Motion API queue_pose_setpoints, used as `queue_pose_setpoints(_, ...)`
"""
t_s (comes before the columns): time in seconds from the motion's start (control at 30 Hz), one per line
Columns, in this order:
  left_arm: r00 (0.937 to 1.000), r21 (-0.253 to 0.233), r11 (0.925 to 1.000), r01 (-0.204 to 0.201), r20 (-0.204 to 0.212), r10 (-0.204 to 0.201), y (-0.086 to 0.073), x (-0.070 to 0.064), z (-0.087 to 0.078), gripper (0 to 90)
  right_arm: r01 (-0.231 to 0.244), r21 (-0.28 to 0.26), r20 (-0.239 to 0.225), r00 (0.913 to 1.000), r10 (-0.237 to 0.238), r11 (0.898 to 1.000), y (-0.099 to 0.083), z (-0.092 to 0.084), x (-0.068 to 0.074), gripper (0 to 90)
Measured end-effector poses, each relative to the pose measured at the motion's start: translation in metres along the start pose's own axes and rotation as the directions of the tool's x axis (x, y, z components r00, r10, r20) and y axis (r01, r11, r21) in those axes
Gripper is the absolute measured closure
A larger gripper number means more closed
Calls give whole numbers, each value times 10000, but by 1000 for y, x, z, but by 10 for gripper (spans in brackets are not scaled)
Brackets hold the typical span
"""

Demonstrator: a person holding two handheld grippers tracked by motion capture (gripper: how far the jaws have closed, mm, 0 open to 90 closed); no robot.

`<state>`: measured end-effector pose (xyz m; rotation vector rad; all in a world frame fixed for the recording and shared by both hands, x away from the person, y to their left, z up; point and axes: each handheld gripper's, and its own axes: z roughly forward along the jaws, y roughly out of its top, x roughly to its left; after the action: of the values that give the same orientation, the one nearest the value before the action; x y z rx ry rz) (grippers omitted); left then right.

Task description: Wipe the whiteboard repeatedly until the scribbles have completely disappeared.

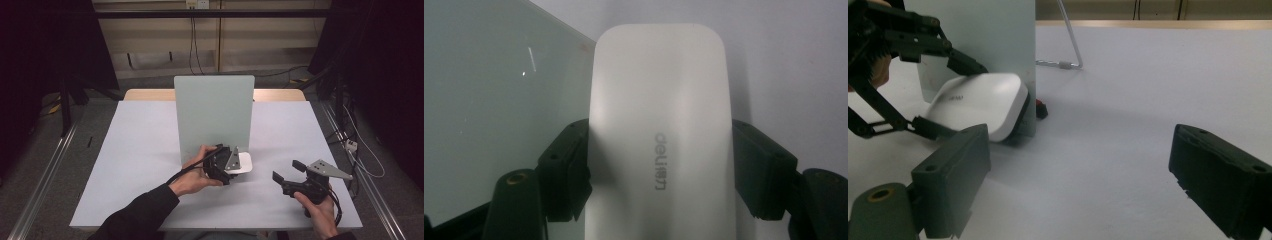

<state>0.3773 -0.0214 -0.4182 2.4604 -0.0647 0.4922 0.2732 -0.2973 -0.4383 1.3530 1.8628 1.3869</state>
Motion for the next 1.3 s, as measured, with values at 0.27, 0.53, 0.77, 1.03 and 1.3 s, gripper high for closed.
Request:
queue_pose_setpoints(0.27, 9985, -459, 9976, 517, -128, -524, 12, 14, -9, 311, -6, 2, 1, 10000, 6, 10000, 0, 0, 0, 94)
queue_pose_setpoints(0.53, 9951, 595, 9981, 184, 958, -240, 8, 5, 9, 311, -10, -18, 0, 10000, 10, 10000, 0, -1, 0, 94)
queue_pose_setpoints(0.77, 9976, 687, 9976, -30, 697, -18, 8, 0, 9, 311, -4, -20, -9, 10000, 4, 10000, 0, -1, 0, 94)
queue_pose_setpoints(1.03, 9962, -132, 9996, 254, -828, -264, 17, 15, -17, 311, -13, -27, -25, 10000, 13, 10000, 0, -1, 0, 94)
queue_pose_setpoints(1.3, 9999, 690, 9975, -127, -37, 130, 13, 3, -1, 311, -3, -49, -28, 10000, 3, 10000, 0, -1, 1, 94)
